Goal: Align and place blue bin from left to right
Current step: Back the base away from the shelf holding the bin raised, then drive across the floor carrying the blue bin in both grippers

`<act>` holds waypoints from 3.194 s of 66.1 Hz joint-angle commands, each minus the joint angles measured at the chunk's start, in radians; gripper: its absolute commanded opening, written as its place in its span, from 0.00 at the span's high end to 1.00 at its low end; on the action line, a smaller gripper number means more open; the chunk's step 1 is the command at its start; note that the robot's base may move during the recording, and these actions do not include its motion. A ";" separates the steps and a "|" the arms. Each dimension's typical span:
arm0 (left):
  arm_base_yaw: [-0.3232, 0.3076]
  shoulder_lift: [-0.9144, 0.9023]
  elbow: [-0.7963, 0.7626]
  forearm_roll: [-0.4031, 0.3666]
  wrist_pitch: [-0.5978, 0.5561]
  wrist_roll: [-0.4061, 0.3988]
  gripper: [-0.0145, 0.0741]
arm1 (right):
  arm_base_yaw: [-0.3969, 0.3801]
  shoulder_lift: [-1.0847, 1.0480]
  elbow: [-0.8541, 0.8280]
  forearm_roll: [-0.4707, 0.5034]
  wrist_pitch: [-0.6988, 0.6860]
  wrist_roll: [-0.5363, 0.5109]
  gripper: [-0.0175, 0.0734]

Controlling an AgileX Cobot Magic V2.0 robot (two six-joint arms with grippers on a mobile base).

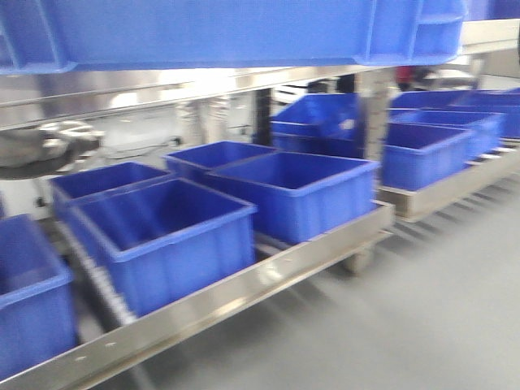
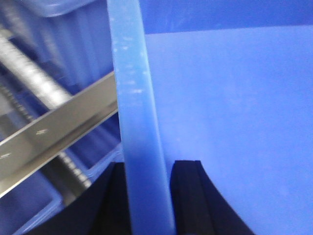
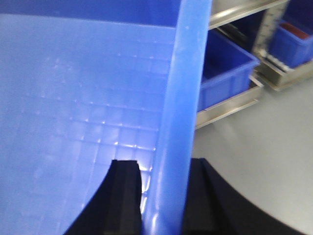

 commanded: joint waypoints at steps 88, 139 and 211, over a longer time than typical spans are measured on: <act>-0.009 -0.025 -0.013 -0.031 -0.101 0.014 0.96 | 0.004 -0.025 -0.018 0.023 -0.083 -0.016 0.98; -0.009 -0.025 -0.013 -0.031 -0.101 0.014 0.96 | 0.004 -0.025 -0.018 0.023 -0.085 -0.016 0.98; -0.009 -0.025 -0.013 -0.017 -0.101 0.014 0.96 | 0.004 -0.025 -0.018 0.023 -0.085 -0.016 0.98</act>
